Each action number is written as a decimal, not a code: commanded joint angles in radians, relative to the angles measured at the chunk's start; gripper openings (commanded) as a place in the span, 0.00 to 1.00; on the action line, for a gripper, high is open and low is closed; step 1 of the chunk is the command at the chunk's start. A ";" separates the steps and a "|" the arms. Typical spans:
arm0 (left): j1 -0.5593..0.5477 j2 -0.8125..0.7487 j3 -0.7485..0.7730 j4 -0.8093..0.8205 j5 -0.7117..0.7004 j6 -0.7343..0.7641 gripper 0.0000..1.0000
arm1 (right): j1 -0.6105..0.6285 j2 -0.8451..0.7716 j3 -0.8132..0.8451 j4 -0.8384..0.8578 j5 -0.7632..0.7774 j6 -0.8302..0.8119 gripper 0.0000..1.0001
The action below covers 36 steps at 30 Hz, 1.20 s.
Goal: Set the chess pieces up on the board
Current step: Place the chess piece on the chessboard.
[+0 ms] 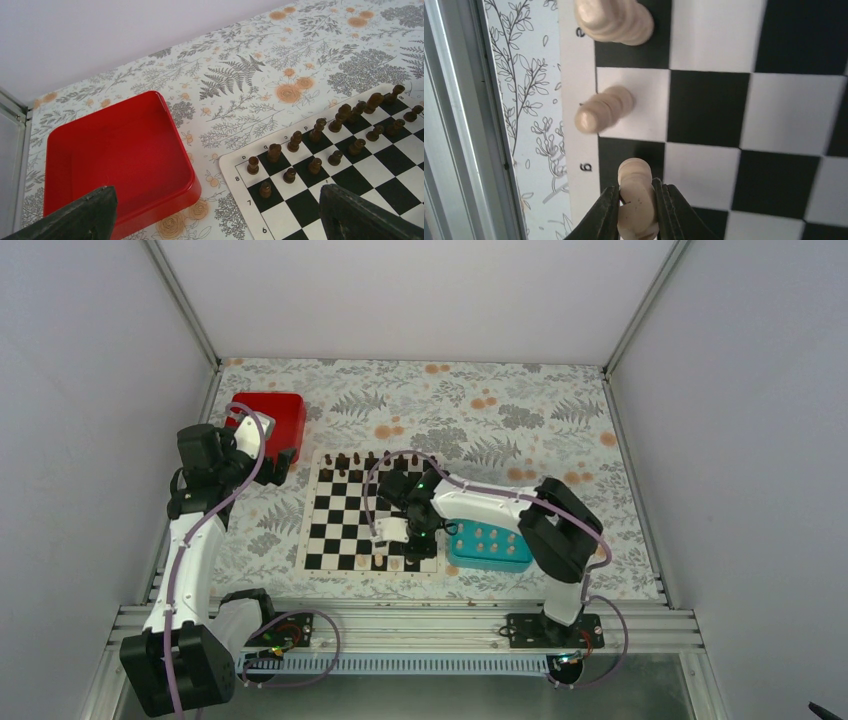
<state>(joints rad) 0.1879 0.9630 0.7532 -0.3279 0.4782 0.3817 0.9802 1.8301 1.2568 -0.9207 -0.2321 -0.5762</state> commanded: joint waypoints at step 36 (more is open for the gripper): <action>0.007 0.007 -0.005 0.016 0.013 0.011 1.00 | 0.040 -0.004 0.011 -0.014 0.073 0.001 0.11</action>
<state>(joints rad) 0.1883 0.9649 0.7532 -0.3279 0.4789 0.3817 1.0138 1.8599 1.2564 -0.9188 -0.1699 -0.5751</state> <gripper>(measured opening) 0.999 0.157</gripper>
